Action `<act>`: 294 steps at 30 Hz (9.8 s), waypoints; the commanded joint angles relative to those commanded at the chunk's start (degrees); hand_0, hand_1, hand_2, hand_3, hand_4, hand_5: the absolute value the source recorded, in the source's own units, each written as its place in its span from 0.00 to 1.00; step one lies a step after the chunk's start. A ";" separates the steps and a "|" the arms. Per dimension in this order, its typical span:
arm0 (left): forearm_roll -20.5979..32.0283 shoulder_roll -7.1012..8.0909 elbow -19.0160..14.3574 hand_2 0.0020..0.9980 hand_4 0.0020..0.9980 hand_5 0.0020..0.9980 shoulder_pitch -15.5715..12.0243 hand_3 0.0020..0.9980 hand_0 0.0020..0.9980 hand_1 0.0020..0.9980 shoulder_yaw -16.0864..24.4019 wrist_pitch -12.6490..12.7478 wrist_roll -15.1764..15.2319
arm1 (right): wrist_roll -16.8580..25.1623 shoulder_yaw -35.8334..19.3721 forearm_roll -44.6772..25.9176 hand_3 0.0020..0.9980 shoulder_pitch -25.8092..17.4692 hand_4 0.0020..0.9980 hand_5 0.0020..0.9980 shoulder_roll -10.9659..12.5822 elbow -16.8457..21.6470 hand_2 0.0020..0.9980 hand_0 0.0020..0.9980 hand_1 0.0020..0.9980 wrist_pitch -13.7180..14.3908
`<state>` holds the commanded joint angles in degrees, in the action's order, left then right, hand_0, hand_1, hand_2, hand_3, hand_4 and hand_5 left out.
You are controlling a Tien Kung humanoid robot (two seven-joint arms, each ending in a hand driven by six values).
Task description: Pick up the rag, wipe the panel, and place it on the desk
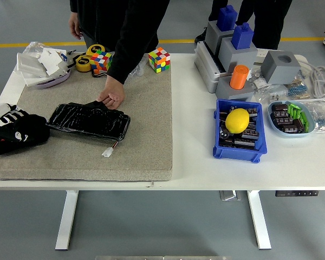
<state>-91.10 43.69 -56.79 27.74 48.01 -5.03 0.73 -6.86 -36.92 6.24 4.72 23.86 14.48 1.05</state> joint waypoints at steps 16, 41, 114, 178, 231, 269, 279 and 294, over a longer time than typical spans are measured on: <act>-0.59 -1.05 1.71 0.77 0.99 0.16 -0.70 0.74 0.66 0.74 -1.28 2.52 1.47 | 0.17 0.07 0.38 0.59 -0.09 1.00 0.51 0.17 0.21 0.68 0.72 0.69 -0.20; 0.71 -2.28 3.04 0.60 0.80 0.02 -1.13 0.60 0.49 0.58 -2.56 8.90 2.59 | 0.68 -1.57 2.01 0.59 0.08 1.00 0.51 0.73 1.17 0.68 0.72 0.69 -0.42; 7.14 2.46 -3.27 0.56 0.51 0.00 9.07 0.57 0.37 0.46 -8.42 6.09 -0.08 | 0.96 1.45 -0.01 0.59 0.74 1.00 0.51 0.77 0.34 0.68 0.73 0.69 -0.84; 9.72 -11.21 -9.33 0.56 0.49 0.00 17.51 0.57 0.37 0.46 -19.95 5.56 -3.18 | 1.23 1.64 0.03 0.59 1.37 1.00 0.50 1.20 0.51 0.68 0.73 0.69 -0.77; 10.95 -2.50 -0.36 0.55 0.49 0.00 12.91 0.57 0.36 0.46 -13.46 5.63 -2.18 | 1.16 -1.31 2.76 0.59 0.54 1.00 0.50 0.82 1.47 0.68 0.73 0.69 -0.72; 9.95 -10.90 -9.16 0.56 0.51 0.00 17.11 0.57 0.35 0.46 -22.88 4.93 -5.35 | 1.14 -0.52 2.88 0.59 0.93 1.00 0.50 1.27 1.38 0.68 0.73 0.69 -0.71; 9.41 -11.38 -13.05 0.56 0.51 0.00 17.61 0.58 0.35 0.47 -21.37 4.98 -6.33 | 1.12 0.02 2.51 0.59 1.06 1.00 0.50 1.18 1.31 0.68 0.73 0.69 -0.72; 10.14 -8.56 -6.92 0.56 0.51 0.00 15.82 0.57 0.35 0.46 -20.76 4.86 -5.50 | 1.04 -0.15 2.39 0.59 0.81 1.00 0.50 1.12 1.22 0.68 0.73 0.69 -0.73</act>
<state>-80.96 35.14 -63.71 43.56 27.25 -0.17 -4.77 -5.81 -37.06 8.63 5.54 24.98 15.71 0.31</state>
